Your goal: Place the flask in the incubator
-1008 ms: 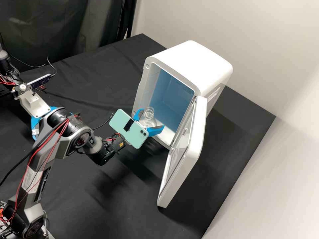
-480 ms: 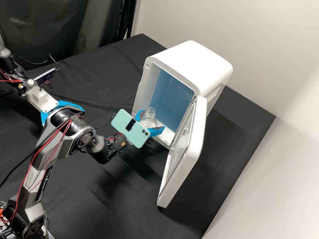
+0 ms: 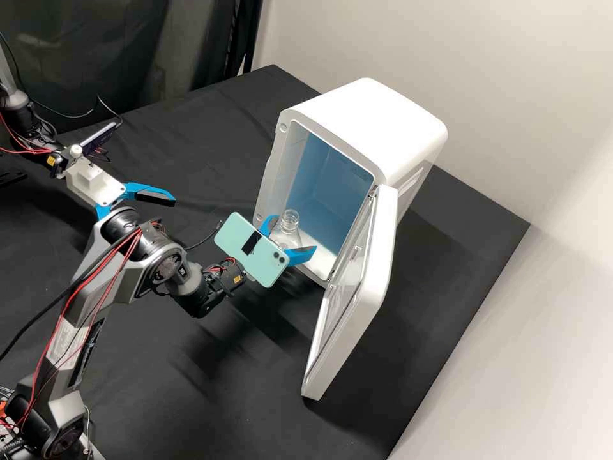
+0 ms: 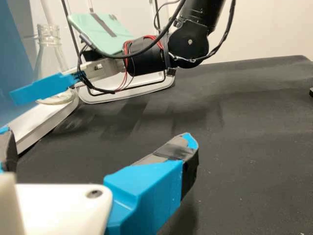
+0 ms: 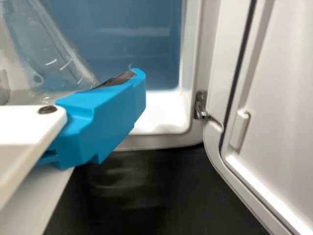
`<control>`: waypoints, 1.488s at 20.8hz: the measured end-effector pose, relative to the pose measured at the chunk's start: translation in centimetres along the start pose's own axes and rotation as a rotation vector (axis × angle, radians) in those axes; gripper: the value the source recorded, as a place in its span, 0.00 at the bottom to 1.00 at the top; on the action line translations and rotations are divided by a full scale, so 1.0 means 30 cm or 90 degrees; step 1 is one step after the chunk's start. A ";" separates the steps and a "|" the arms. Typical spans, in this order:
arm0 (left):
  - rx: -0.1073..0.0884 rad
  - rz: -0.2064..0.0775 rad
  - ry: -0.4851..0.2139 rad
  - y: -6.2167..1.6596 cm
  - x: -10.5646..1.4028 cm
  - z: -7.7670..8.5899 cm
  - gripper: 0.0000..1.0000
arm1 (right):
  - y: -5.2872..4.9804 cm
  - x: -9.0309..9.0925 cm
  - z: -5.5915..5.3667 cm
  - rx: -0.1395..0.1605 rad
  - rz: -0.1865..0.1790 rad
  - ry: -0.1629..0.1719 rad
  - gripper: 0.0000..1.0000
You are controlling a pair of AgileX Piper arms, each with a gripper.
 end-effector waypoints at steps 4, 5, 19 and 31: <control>0.004 0.002 -0.005 0.004 0.004 0.000 1.00 | -0.005 0.001 0.008 0.000 -0.002 -0.004 0.00; 0.005 0.003 -0.005 0.005 0.005 0.000 1.00 | -0.005 0.001 0.008 0.000 -0.002 -0.004 0.00; -0.017 0.026 0.059 0.027 -0.009 -0.080 1.00 | -0.019 0.003 0.022 -0.001 -0.010 -0.012 0.00; -0.016 0.027 0.060 0.027 -0.009 -0.082 1.00 | 0.001 0.026 0.008 -0.002 0.004 -0.001 0.00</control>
